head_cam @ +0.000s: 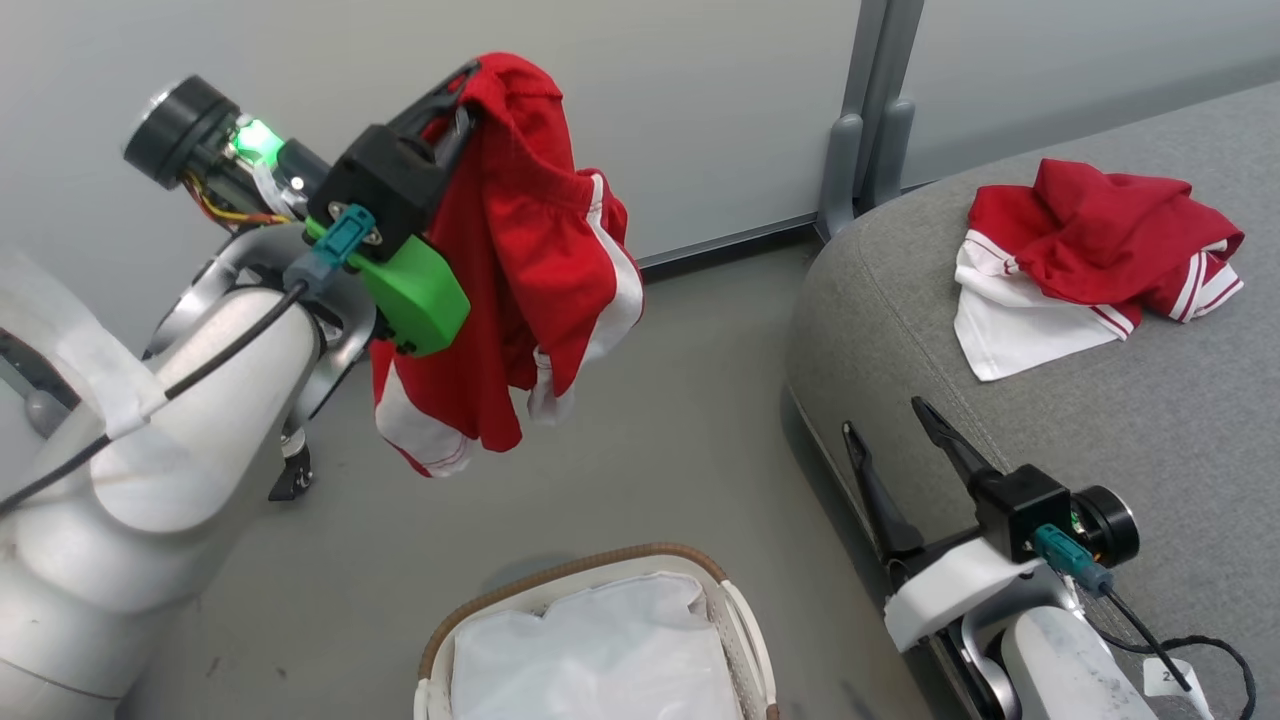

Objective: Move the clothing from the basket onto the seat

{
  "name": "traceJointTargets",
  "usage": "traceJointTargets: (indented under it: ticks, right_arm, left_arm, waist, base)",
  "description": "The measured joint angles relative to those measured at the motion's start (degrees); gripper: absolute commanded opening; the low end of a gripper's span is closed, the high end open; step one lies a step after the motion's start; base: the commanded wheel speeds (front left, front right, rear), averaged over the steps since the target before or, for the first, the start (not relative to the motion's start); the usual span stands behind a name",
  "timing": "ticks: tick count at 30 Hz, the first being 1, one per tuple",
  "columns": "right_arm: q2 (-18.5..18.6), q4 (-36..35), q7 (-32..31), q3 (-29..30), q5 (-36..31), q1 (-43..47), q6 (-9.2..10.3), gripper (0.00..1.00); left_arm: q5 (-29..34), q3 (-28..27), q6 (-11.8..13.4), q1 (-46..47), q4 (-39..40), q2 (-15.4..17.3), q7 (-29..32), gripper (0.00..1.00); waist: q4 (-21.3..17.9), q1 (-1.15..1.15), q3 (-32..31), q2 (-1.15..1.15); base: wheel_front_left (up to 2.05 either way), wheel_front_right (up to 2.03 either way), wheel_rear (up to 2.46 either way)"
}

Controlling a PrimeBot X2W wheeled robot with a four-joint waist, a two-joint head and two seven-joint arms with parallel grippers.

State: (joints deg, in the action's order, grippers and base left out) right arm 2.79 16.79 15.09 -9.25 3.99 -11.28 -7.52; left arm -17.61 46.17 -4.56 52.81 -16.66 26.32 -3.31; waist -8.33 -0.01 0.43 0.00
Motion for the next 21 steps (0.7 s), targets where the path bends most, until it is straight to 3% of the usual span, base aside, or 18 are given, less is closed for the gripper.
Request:
traceJointTargets:
  ticks: [10, 16, 21]
  right_arm:
    - [0.0, 0.3, 0.0, -10.6, 2.4, -4.1, 0.0, 1.0]
    - [0.0, 2.3, 0.0, -19.5, 4.7, -7.4, 0.0, 1.0]
    - [0.0, 5.0, 0.0, -20.6, 6.2, -11.2, 0.0, 1.0]
  left_arm:
    - [-0.3, -0.1, -0.2, 3.7, 1.4, -0.4, 2.7, 0.0]
    - [-0.7, 1.8, -0.8, 4.8, 1.6, -3.2, 3.3, 0.0]
    - [-1.0, 3.9, -1.3, 6.4, 1.9, -6.6, 4.1, 0.0]
  waist:
    - [-0.3, 0.0, -0.7, 0.0]
    - [1.1, 0.0, -1.5, 0.0]
    - [2.8, 0.0, -2.0, 0.0]
  base:
    - [0.0, 0.0, 0.0]
    - [0.0, 0.0, 0.0]
    - [0.0, 0.0, 0.0]
